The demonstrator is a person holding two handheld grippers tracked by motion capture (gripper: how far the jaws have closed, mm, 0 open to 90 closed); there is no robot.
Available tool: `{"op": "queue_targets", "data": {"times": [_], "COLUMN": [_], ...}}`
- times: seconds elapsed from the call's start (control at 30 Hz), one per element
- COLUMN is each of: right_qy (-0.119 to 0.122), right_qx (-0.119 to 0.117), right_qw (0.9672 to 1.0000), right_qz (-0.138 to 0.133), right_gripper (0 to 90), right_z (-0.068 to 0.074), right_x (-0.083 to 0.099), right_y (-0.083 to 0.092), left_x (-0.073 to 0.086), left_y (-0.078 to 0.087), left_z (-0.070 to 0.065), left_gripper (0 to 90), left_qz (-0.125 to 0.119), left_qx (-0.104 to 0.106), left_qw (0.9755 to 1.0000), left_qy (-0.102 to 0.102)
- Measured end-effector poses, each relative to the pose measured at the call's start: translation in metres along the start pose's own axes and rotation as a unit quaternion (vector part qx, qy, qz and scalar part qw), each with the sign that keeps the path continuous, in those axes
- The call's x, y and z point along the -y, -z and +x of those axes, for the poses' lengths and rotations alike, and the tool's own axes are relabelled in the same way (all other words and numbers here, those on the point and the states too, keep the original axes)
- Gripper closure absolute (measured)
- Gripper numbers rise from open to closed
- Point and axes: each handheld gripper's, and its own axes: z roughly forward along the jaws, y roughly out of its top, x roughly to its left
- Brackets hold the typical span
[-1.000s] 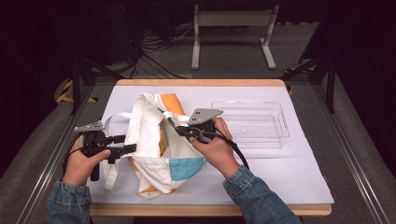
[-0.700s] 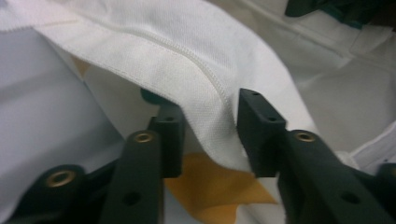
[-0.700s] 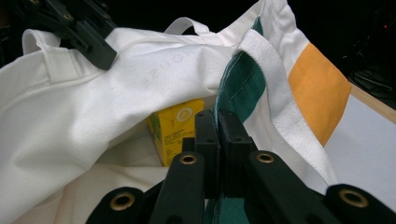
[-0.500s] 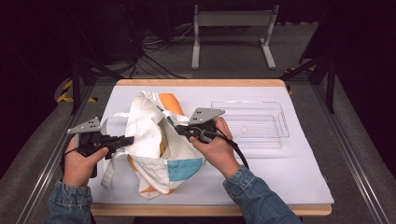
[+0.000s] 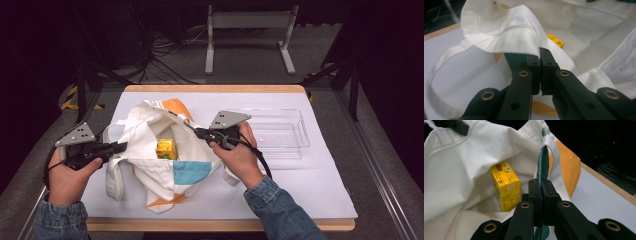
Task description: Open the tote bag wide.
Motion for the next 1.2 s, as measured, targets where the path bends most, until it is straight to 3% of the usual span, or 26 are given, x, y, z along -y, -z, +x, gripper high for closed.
{"op": "queue_targets", "data": {"times": [0.13, 0.4, 0.63, 0.8, 0.97, 1.07, 1.2], "right_qy": [-0.008, -0.015, -0.027, -0.026, -0.026, -0.033, -0.04], "right_qx": [0.01, 0.028, 0.041, 0.04, 0.043, 0.043, 0.046], "right_qw": [0.9999, 0.9995, 0.9987, 0.9988, 0.9987, 0.9985, 0.9981], "right_qz": [0.001, -0.003, -0.014, -0.011, -0.002, 0.002, 0.008], "right_gripper": [87.5, 87.4, 87.5, 87.5, 87.5, 87.5, 87.5], "right_z": [-0.005, -0.014, -0.022, -0.021, -0.019, -0.019, -0.019], "right_x": [0.002, 0.005, 0.008, 0.01, 0.018, 0.026, 0.038], "right_y": [0.004, 0.012, 0.023, 0.022, 0.018, 0.016, 0.012], "left_x": [0.004, 0.009, 0.015, 0.019, 0.033, 0.041, 0.05], "left_y": [0.007, 0.019, 0.03, 0.023, 0.009, 0.002, -0.005], "left_z": [0.004, 0.011, 0.018, 0.022, 0.03, 0.032, 0.036], "left_gripper": [87.8, 86.1, 85.2, 83.7, 81.9, 81.6, 82.1], "left_qz": [0.022, 0.008, 0.0, 0.015, 0.032, 0.034, 0.051], "left_qx": [-0.01, -0.014, -0.031, -0.032, -0.032, -0.011, -0.008], "left_qw": [0.9996, 0.9999, 0.9994, 0.9993, 0.9987, 0.999, 0.9981], "left_qy": [-0.011, 0.002, 0.017, 0.016, 0.022, 0.027, 0.033]}}
